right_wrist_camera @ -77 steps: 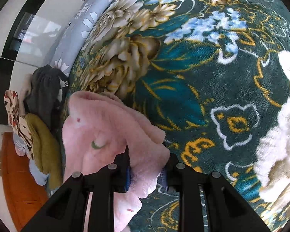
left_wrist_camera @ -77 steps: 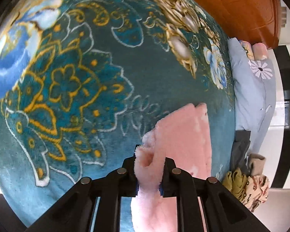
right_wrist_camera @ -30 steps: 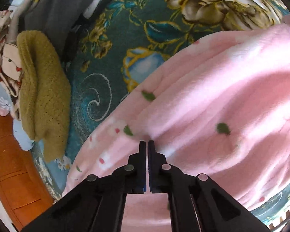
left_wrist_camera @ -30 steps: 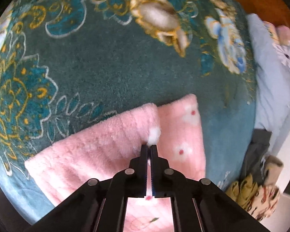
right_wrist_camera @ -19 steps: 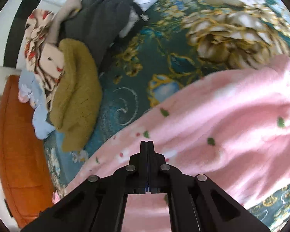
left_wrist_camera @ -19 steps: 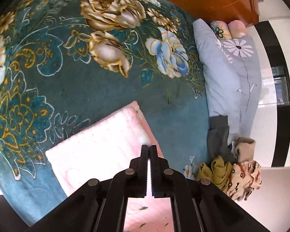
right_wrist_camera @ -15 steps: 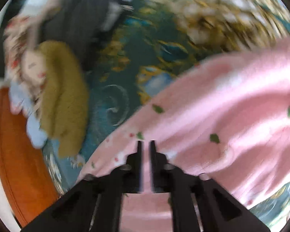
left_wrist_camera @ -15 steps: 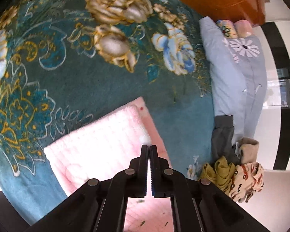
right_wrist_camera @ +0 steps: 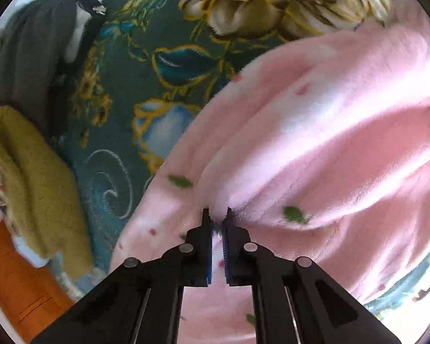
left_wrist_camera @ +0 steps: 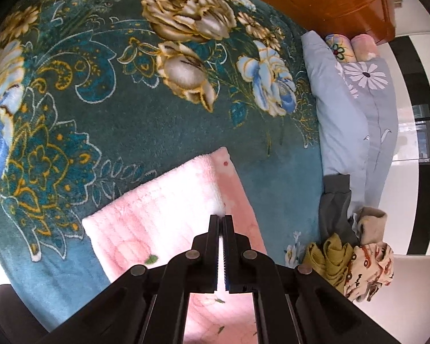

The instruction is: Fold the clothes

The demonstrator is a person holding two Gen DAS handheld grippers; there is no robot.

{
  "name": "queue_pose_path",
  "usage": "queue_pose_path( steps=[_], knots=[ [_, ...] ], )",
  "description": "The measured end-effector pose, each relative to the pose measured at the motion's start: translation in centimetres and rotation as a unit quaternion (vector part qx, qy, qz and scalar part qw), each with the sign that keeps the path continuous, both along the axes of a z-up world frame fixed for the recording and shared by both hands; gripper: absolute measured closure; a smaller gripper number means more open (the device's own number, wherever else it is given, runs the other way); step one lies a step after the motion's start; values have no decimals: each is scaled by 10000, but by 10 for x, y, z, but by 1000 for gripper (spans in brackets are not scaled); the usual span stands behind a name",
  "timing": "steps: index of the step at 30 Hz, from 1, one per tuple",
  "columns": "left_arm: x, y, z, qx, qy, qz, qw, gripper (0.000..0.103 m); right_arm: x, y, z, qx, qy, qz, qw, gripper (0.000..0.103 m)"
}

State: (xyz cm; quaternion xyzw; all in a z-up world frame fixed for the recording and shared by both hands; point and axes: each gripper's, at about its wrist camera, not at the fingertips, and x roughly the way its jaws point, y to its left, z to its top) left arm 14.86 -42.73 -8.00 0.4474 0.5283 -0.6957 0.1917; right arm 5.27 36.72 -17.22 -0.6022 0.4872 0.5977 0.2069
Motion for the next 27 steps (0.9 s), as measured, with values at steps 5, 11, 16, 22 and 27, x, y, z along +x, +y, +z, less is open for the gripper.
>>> queue_pose_path(
  steps=[5,11,16,22,27],
  knots=[
    [22,7,29,-2,506,117,9986,101,36,4,38,-245,1116,8,9935,101],
    [-40,2,31,-191,330,-71,9992,101,10,19,80,99,1892,215,9816,101],
    [-102,3,-31,-43,-515,-140,9986,101,-35,16,30,140,1149,44,9933,101],
    [-111,-1,-73,422,-397,-261,9980,98,-37,16,3,231,736,-47,9970,100],
    [-72,-6,-54,214,-52,-666,9975,65,-41,11,1,297,877,153,9956,95]
  ],
)
